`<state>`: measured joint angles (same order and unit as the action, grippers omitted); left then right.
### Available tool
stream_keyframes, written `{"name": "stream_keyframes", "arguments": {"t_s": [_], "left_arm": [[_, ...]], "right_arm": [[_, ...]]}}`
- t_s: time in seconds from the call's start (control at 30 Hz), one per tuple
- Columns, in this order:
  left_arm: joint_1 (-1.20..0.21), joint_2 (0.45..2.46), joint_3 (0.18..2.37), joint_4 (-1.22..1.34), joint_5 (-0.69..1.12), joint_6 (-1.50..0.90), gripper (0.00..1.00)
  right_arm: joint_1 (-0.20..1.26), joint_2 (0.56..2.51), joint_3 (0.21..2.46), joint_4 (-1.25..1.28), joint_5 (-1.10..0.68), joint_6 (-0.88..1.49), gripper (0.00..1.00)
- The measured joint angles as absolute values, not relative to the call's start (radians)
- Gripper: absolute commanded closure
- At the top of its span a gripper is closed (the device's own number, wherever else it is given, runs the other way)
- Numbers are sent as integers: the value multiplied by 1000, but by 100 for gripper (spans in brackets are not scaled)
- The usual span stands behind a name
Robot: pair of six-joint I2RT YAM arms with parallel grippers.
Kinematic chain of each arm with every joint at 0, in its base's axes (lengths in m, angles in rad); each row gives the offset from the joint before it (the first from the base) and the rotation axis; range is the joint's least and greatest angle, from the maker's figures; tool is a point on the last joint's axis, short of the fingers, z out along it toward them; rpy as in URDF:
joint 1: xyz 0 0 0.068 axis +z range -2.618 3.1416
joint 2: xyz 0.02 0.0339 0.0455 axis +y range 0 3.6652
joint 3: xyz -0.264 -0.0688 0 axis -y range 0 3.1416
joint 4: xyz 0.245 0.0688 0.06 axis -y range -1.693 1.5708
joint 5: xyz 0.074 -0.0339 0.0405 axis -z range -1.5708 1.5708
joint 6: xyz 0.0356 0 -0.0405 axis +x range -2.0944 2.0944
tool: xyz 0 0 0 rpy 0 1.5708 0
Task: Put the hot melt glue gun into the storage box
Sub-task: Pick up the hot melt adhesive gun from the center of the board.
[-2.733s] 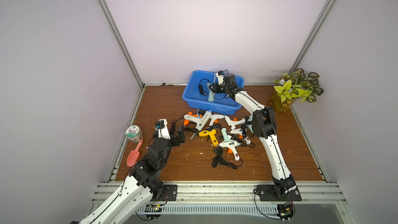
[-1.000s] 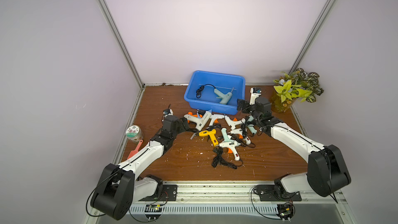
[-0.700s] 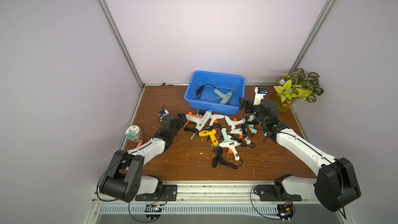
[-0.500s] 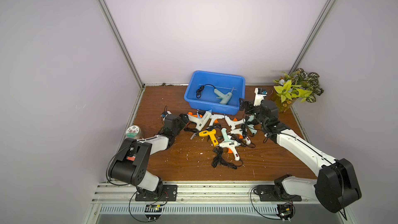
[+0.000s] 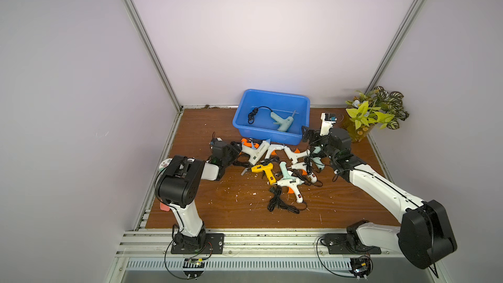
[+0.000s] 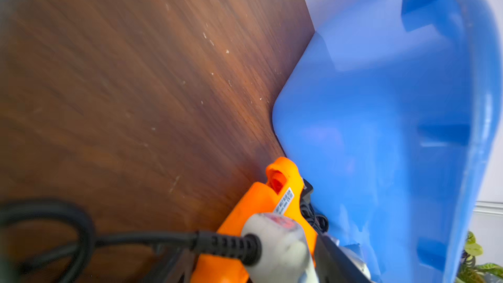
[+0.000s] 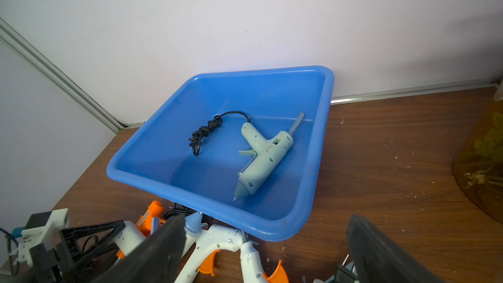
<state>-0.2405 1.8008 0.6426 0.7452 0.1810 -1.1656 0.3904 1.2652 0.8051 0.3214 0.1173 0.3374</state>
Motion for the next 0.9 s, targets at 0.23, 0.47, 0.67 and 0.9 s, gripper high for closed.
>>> {"name": "stream_keyframes", "arguments": {"t_s": [0.23, 0.47, 0.67, 0.9], "left_arm": [[-239, 1830, 682, 750, 186, -1157, 40], [-239, 1810, 751, 669, 163, -1102, 41], [-239, 1789, 757, 630, 147, -1078, 41], [-239, 1815, 758, 663, 158, -1082, 28]], "right_arm": [[390, 1265, 804, 332, 91, 347, 1], [390, 1265, 804, 342, 73, 358, 1], [390, 1265, 804, 351, 73, 364, 1], [390, 1265, 803, 355, 73, 367, 1]]}}
